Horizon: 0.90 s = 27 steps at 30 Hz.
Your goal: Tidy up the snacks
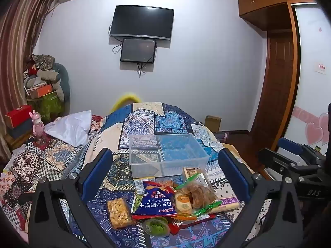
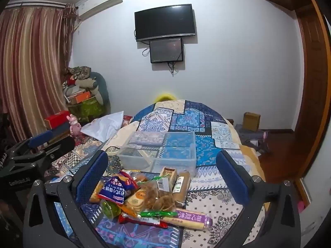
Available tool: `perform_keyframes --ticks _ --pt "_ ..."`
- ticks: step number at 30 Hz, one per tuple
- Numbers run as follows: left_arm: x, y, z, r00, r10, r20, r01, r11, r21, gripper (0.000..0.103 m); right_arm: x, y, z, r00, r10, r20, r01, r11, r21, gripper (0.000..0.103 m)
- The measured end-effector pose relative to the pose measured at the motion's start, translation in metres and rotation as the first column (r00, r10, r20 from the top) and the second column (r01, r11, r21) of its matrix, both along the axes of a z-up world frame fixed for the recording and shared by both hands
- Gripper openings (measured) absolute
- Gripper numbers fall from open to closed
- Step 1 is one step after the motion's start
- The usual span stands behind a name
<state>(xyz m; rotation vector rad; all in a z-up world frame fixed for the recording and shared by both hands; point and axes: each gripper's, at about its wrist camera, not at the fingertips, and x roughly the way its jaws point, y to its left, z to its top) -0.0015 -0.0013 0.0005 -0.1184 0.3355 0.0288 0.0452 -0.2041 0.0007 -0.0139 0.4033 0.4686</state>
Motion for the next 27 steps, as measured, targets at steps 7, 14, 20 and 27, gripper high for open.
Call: perform_keyframes --ticks 7,14,20,27 --pt "0.003 -0.014 -0.003 1.0 0.0 -0.001 0.0 0.999 0.032 0.103 -0.001 0.002 0.001 1.0 0.013 -0.019 -0.013 1.0 0.017 0.103" --pt "-0.001 -0.001 -0.005 1.0 0.005 0.023 -0.006 1.0 0.012 0.103 -0.011 0.003 0.006 1.0 0.01 0.019 -0.01 1.0 0.014 0.103" --pt "0.0 -0.001 -0.005 0.999 0.011 0.03 -0.011 1.0 0.012 0.103 -0.012 0.0 0.008 1.0 0.009 0.023 -0.01 1.0 0.026 0.103" --pt "0.0 -0.003 -0.005 0.999 0.011 0.038 -0.012 1.0 0.017 0.103 -0.015 -0.001 0.009 1.0 0.007 0.028 -0.008 0.999 0.032 0.103"
